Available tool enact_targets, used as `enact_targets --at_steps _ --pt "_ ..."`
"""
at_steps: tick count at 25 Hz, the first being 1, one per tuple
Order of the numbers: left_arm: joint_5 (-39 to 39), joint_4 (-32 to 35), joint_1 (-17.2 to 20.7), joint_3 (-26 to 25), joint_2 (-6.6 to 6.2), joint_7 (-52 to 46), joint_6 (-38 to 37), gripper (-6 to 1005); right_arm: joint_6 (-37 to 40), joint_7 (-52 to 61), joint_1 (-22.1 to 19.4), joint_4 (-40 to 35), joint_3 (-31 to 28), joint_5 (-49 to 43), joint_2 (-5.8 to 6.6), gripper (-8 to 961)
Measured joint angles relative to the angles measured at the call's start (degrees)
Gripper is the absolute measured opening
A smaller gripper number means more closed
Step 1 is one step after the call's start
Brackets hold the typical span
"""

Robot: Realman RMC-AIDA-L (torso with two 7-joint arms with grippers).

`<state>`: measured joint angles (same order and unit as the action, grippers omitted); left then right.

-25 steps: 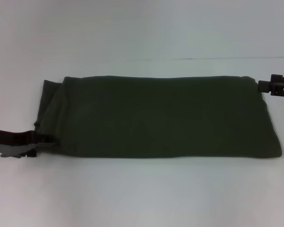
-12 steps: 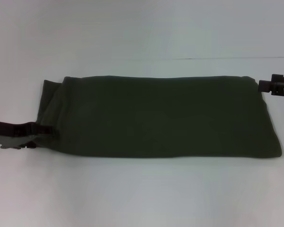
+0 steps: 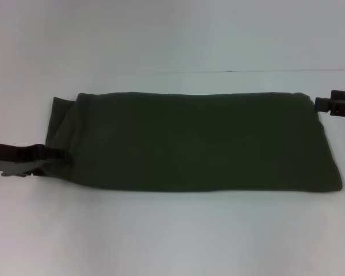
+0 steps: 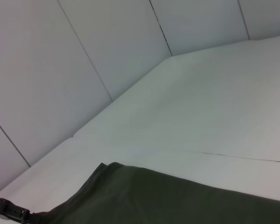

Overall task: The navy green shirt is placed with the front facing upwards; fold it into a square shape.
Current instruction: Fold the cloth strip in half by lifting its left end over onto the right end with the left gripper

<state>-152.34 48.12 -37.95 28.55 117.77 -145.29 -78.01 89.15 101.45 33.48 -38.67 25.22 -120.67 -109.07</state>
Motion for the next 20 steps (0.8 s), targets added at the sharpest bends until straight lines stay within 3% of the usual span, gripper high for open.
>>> enact_targets --at_steps 6,20 --pt "0.0 0.1 0.3 0.0 0.28 0.4 1.7 873 -0.1 0.0 0.0 0.0 0.0 0.0 0.00 899" --pt "0.2 0.1 0.8 0.0 0.44 0.5 2.8 329 0.0 -0.2 0.0 0.0 0.0 0.0 0.00 899"
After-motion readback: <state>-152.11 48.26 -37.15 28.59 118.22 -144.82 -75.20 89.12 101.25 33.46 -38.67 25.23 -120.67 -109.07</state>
